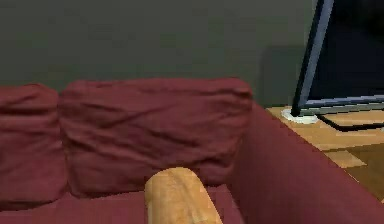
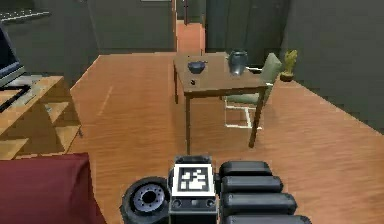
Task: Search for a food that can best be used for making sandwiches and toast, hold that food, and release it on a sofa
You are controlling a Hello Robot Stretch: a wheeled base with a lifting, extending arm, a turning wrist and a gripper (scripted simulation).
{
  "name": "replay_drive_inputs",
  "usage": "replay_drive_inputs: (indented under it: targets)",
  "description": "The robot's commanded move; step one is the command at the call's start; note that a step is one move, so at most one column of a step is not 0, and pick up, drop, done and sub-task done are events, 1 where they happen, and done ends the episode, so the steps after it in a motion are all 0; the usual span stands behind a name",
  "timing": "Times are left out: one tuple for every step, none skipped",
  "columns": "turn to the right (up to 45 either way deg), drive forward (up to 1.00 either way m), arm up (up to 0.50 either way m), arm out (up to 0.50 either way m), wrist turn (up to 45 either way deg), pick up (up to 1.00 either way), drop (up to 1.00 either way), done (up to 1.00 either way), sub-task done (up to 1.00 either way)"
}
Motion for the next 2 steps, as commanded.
replay_drive_inputs:
  targets:
    - [-45.0, 0.0, 0.0, 0.0, 0.0, 0.0, 0.0, 0.0, 0.0]
    - [-45.0, 0.0, 0.0, 0.0, 0.0, 0.0, 0.0, 0.0, 0.0]
